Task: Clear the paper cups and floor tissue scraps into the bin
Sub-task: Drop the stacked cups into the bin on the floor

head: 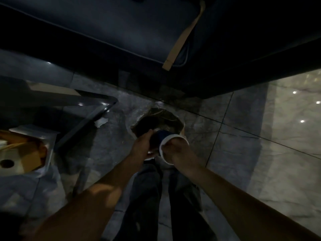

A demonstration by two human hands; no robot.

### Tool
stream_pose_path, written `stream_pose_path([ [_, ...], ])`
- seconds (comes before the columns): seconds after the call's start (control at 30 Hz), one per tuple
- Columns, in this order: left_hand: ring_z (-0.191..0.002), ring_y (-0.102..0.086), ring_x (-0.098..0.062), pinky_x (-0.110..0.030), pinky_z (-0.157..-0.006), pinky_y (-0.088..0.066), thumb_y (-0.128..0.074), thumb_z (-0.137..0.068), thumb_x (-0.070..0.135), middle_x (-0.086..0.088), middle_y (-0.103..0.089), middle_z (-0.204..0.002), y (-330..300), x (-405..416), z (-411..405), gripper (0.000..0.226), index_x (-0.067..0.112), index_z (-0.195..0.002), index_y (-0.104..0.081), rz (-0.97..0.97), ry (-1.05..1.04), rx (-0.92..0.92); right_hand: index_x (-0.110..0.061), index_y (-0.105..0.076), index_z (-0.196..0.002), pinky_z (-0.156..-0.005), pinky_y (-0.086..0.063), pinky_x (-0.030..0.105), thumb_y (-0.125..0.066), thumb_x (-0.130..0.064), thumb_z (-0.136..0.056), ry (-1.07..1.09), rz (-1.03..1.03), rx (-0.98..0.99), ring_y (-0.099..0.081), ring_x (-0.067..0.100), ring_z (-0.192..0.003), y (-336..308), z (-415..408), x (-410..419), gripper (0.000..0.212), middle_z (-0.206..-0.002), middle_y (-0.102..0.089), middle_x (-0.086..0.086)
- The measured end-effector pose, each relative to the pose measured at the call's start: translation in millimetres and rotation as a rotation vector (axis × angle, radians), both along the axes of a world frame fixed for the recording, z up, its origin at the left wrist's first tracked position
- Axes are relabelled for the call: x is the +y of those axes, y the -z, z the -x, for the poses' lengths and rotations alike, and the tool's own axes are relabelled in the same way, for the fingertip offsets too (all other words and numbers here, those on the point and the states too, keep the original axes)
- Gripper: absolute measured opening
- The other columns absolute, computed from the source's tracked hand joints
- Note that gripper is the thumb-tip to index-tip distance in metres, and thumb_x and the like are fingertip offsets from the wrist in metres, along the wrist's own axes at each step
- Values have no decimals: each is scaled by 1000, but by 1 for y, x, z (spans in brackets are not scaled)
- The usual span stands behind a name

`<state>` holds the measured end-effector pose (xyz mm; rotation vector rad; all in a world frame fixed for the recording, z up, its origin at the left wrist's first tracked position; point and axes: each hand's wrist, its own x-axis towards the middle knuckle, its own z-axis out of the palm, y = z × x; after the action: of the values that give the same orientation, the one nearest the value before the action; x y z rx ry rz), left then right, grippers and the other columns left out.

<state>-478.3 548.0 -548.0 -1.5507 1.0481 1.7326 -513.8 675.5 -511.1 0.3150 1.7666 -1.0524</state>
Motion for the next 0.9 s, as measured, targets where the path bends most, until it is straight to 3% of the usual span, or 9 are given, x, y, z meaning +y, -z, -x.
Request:
stream_pose_path([
  [0.1, -89, -66, -22, -29, -66, -55, -40, -100, 46, -10, -71, -107, -5, 14, -5, 46, 15, -121, -67, -46, -59, 29, 1, -63, -113, -102, -47, 40, -54, -1, -92, -43, 36, -22, -58, 26, -102, 13, -6, -10, 23, -121, -63, 25],
  [0.17, -84, -65, -17, -29, -67, -54, -37, -101, 45, -2, -70, -95, -4, 16, -12, 42, 20, -111, -69, -28, -85, 52, -2, -61, -119, -105, -46, 46, -55, -19, -91, -154, 22, 14, -59, 33, -116, 20, -9, -14, 33, -126, -62, 21],
  [0.23, -88, -64, -19, -31, -72, -53, -34, -102, 44, -1, -69, -94, -2, 13, -17, 41, 23, -103, -68, 2, -96, 64, -4, -60, -120, -103, -47, 47, -55, -28, -89, -222, -7, 26, -59, 33, -116, 29, -12, -12, 40, -123, -64, 17],
  [0.33, -92, -64, -21, -30, -73, -54, -30, -103, 46, -7, -70, -97, 2, 7, -23, 50, 16, -104, -70, 14, -67, 81, -6, -61, -121, -99, -48, 40, -57, -17, -91, -190, -28, -37, -60, 28, -114, 33, -17, -9, 32, -120, -65, 13],
  [0.43, -90, -66, -18, -23, -62, -56, -28, -102, 49, -12, -70, -110, 5, 5, -20, 58, 10, -120, -67, 8, -37, 72, -13, -65, -117, -85, -50, 18, -53, -6, -89, -136, 15, -78, -64, 20, -106, 38, -18, -5, 31, -113, -69, 4],
  [0.53, -103, -64, -24, -27, -77, -54, -27, -102, 50, -14, -68, -121, 15, 10, -15, 60, 9, -123, -66, -4, -32, 72, -8, -65, -115, -70, -46, 5, -49, -3, -92, -141, 21, -84, -61, 13, -98, 39, -15, -1, 28, -109, -67, 0],
  [0.7, -104, -62, -28, -34, -89, -51, -30, -103, 47, -17, -66, -127, 24, 12, -16, 57, 5, -123, -64, 45, -51, 35, -9, -57, -75, -66, -41, 18, -45, -3, -94, -217, -47, -44, -53, 4, -68, 53, -18, 8, 24, -79, -59, 3],
  [0.83, -83, -63, -19, -29, -72, -50, -31, -103, 46, -11, -68, -108, 23, 1, -28, 53, 6, -120, -63, 72, -30, 36, -15, -66, -99, -94, -49, 40, -57, -10, -92, -183, -127, 15, -61, 21, -99, 56, -19, 20, 12, -98, -60, 1],
  [0.9, -77, -63, -16, -26, -67, -51, -36, -103, 43, -7, -68, -97, 20, -6, -33, 47, 7, -114, -65, 105, -16, 33, -29, -67, -85, -99, -50, 46, -57, -8, -91, -167, -147, 33, -63, 26, -102, 54, -17, 25, 24, -99, -64, 2],
])
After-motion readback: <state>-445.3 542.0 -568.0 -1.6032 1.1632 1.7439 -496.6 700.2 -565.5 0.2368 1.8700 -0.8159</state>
